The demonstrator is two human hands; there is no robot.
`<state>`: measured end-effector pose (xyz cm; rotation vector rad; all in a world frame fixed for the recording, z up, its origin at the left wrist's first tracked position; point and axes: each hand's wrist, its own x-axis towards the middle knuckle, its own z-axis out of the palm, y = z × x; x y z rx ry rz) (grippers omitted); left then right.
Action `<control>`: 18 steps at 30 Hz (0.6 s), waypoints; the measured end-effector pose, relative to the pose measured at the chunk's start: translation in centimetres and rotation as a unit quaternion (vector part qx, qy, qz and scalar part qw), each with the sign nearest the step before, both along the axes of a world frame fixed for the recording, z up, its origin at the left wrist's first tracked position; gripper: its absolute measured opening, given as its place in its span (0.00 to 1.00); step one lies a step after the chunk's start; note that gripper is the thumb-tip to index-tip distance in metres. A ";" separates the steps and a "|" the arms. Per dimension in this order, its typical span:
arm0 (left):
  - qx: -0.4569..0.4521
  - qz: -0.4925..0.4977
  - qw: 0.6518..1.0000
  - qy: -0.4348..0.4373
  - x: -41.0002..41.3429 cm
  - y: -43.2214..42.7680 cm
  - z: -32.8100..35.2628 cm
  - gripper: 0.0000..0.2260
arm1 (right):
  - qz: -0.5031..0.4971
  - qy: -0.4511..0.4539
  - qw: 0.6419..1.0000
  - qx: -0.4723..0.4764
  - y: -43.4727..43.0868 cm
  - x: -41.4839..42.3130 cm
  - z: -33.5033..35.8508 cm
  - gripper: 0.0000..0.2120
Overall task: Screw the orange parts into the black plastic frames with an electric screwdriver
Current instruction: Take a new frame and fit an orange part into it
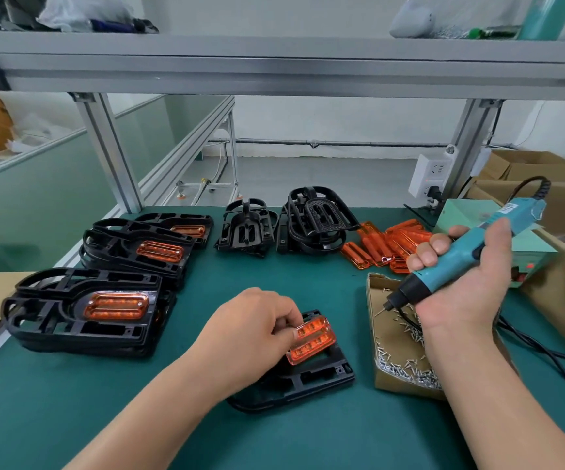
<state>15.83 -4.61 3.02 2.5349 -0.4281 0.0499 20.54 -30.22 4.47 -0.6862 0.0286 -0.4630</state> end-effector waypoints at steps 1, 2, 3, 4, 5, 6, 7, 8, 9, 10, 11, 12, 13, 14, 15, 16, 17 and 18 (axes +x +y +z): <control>0.008 -0.006 1.000 -0.011 -0.1 -0.2 -0.1 0.02 | 0.003 -0.001 1.000 -0.005 -0.2 0.1 -0.1 0.19; 0.014 -0.010 1.000 -0.017 -0.1 -0.3 -0.1 0.02 | 0.008 0.000 1.000 -0.003 -0.3 0.3 -0.2 0.20; 0.022 -0.014 0.999 -0.021 -0.2 -0.4 -0.2 0.03 | 0.006 0.001 1.000 -0.002 -0.3 0.4 -0.2 0.20; 0.031 -0.017 0.999 -0.024 -0.2 -0.5 -0.2 0.04 | 0.009 -0.004 1.000 0.003 -0.2 0.4 -0.3 0.20; 0.042 -0.019 0.999 -0.026 -0.2 -0.6 -0.3 0.06 | 0.009 -0.007 1.000 0.004 -0.2 0.4 -0.4 0.20; 0.053 -0.022 0.998 -0.028 -0.1 -0.6 -0.3 0.07 | 0.016 -0.010 1.000 0.007 -0.2 0.4 -0.3 0.20; 0.062 -0.026 0.997 -0.029 -0.1 -0.5 -0.3 0.09 | 0.013 -0.009 1.000 0.005 -0.2 0.3 -0.3 0.20; 0.068 -0.031 0.997 -0.028 -0.1 -0.4 -0.2 0.10 | 0.015 -0.008 1.000 0.005 -0.2 0.3 -0.3 0.20; 0.071 -0.033 0.997 -0.026 -0.1 -0.3 -0.1 0.10 | 0.016 -0.006 1.000 0.004 -0.2 0.3 -0.2 0.20; 0.071 -0.032 0.997 -0.023 0.0 -0.2 -0.1 0.11 | 0.016 -0.004 1.000 0.008 -0.2 0.3 -0.2 0.20; 0.075 -0.030 0.997 -0.020 0.0 -0.1 0.0 0.11 | 0.014 -0.002 1.000 0.009 -0.2 0.3 -0.2 0.20; 0.081 -0.028 0.996 -0.019 0.0 -0.1 0.0 0.11 | 0.015 -0.001 1.000 0.009 -0.2 0.3 -0.2 0.20; 0.089 -0.026 0.995 -0.019 0.0 -0.1 0.0 0.12 | 0.014 0.000 1.000 0.009 -0.3 0.3 -0.2 0.20; 0.095 -0.026 0.995 -0.018 -0.1 0.0 0.0 0.12 | 0.014 0.000 1.000 0.008 -0.3 0.3 -0.2 0.20; 0.099 -0.025 0.995 -0.017 -0.1 0.0 0.0 0.12 | 0.011 0.001 1.000 0.008 -0.3 0.3 -0.2 0.20; 0.100 -0.025 0.995 -0.017 -0.2 0.0 0.0 0.12 | 0.010 0.001 1.000 0.008 -0.3 0.3 -0.1 0.20; 0.099 -0.025 0.995 -0.017 -0.2 0.0 0.0 0.12 | 0.009 0.000 1.000 0.007 -0.3 0.4 -0.1 0.20; 0.096 -0.025 0.995 -0.018 -0.3 0.0 0.0 0.13 | 0.009 0.000 1.000 0.007 -0.4 0.4 -0.1 0.20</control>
